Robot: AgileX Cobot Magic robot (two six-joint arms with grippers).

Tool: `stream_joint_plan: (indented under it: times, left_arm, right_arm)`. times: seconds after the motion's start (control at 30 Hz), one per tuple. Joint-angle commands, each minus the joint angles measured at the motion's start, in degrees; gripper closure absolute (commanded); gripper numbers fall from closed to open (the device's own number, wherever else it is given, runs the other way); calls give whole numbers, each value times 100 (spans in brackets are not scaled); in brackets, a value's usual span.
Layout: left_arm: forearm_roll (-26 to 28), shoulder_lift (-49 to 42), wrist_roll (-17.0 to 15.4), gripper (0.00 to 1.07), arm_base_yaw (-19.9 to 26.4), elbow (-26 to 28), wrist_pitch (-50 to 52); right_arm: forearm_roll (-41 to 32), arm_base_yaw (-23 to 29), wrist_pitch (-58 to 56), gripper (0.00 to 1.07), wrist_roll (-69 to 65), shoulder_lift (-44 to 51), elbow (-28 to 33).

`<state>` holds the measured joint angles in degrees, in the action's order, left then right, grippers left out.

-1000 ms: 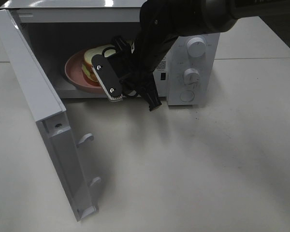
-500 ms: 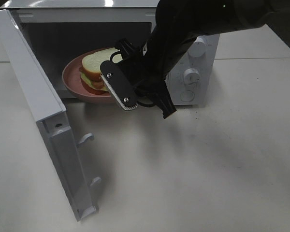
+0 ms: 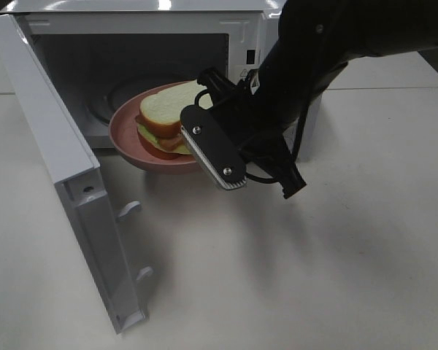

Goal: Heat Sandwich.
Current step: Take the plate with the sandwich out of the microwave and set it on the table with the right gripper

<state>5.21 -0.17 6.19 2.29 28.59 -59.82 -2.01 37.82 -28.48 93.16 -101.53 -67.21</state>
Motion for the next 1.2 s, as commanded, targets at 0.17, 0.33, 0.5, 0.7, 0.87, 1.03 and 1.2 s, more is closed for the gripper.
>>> stream_joint_plan:
  times: [0.17,0.33,0.5,0.7,0.87,1.03,1.2]
  left_arm:
    - [23,-143,-23,3,6,-6,40]
    - [23,-143,-23,3,6,-6,40]
    - [23,-143,-23,3,6,-6,40]
    - [23,-143,-23,3,6,-6,40]
    - [23,-143,-23,3,6,-6,40]
    - [23,-143,-23,3,6,-6,40]
    - [23,-143,-23,3,6,-6,40]
  right_arm:
    - [29,-29,160,107,-40,705,596]
    - [29,-29,109,107,-46,1106,968]
    - [29,-29,109,107,-63,1593,1415]
    - [29,-29,6,107,-201,1971,1759]
    - [34,-29,-34,107,-321,2366,2108]
    - [40,-29,-46,107,-390,2807,2447]
    - [201,-29,-52,107,-665,3254,2813]
